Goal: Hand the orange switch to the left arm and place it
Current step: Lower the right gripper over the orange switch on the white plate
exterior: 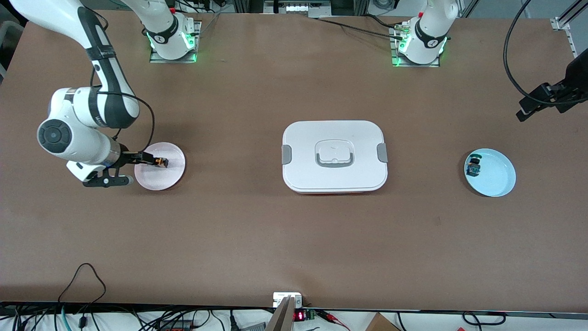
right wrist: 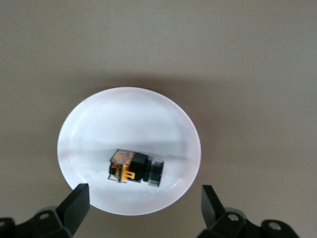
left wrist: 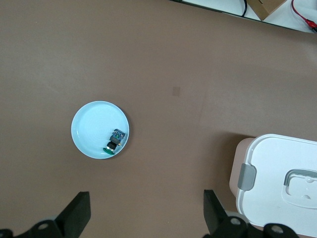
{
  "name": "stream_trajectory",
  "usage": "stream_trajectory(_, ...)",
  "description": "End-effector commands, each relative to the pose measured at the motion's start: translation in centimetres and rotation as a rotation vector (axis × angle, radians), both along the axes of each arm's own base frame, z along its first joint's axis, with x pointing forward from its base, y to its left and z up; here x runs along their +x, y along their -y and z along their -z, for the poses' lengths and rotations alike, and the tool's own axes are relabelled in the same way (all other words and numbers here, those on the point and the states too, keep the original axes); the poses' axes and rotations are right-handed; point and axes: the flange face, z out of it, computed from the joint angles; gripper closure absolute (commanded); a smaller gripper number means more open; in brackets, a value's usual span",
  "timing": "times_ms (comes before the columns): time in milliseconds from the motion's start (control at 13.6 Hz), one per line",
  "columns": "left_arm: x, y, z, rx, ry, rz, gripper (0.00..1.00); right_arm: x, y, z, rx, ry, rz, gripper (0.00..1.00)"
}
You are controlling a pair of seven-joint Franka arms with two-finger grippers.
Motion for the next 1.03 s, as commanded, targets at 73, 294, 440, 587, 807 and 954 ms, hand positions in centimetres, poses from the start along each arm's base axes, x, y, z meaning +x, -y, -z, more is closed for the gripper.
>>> stream_trajectory(73,-0.7,-0.6,-1.1,0.079,-0.017,0.001,0.0,-1.6,-1.0,1.9,0.009,0.036,0.025,0.0)
stream_trajectory(294,-1.3,-0.4,-1.9,0.089,-0.055,-0.002,0.0,-2.1,-1.1,2.7,0.003,0.029,0.015,0.0)
stream_trajectory(440,-0.4,-1.1,-0.4,0.081,-0.082,-0.012,0.0,-2.2,-1.0,3.2,0.003,0.038,0.013,0.0)
stream_trajectory(587,0.1,-1.4,0.5,0.066,-0.096,-0.019,0.0,-2.3,-1.1,3.7,0.003,0.033,0.013,0.0)
stream_trajectory(807,0.1,-1.5,1.1,0.064,-0.113,-0.021,0.0,-2.7,-1.1,4.9,0.003,0.027,0.01,0.0)
stream_trajectory(954,0.3,-1.5,1.6,0.063,-0.122,-0.019,0.0,-2.9,-1.1,5.2,0.003,0.025,0.009,0.0)
